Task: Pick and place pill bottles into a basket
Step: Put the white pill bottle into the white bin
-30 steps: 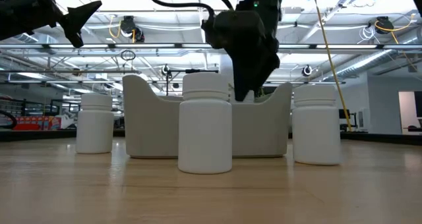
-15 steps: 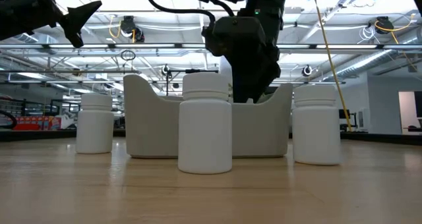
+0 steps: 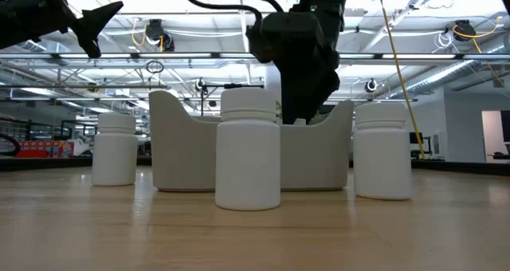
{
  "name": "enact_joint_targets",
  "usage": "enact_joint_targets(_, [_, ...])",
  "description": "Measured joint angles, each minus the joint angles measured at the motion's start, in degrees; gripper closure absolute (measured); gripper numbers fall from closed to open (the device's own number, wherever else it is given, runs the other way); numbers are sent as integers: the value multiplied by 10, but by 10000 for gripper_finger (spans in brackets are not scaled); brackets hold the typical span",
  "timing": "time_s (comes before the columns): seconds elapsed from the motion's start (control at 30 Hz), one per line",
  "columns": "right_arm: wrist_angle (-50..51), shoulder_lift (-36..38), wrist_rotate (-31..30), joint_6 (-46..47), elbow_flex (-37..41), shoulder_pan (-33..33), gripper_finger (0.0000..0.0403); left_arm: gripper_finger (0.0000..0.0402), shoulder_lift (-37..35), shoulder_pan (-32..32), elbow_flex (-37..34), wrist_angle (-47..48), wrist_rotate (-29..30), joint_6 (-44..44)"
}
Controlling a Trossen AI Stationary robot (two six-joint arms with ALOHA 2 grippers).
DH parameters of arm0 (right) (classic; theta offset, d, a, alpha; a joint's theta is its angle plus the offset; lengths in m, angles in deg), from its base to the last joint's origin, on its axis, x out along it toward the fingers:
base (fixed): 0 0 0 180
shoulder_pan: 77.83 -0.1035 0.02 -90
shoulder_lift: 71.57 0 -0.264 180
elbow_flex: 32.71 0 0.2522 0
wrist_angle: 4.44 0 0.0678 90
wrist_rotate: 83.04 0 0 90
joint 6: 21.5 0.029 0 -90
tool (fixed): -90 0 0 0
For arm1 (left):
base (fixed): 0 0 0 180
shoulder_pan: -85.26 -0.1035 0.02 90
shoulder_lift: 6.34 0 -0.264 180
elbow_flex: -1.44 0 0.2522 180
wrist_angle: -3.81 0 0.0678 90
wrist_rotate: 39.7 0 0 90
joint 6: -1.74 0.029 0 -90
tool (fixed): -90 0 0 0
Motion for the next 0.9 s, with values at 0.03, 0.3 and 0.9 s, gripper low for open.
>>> enact_joint_targets(0.03, [-1, 3, 0, 0, 0, 0, 184, 162, 0, 0, 0, 4, 0, 0])
enact_joint_targets(0.3, [0, 50, 0, -2, 0, -4, 177, 162, 0, 0, 0, 10, 0, 0])
enact_joint_targets(0.9, [3, 117, -1, 99, -1, -113, 176, 163, 0, 0, 0, 26, 0, -7])
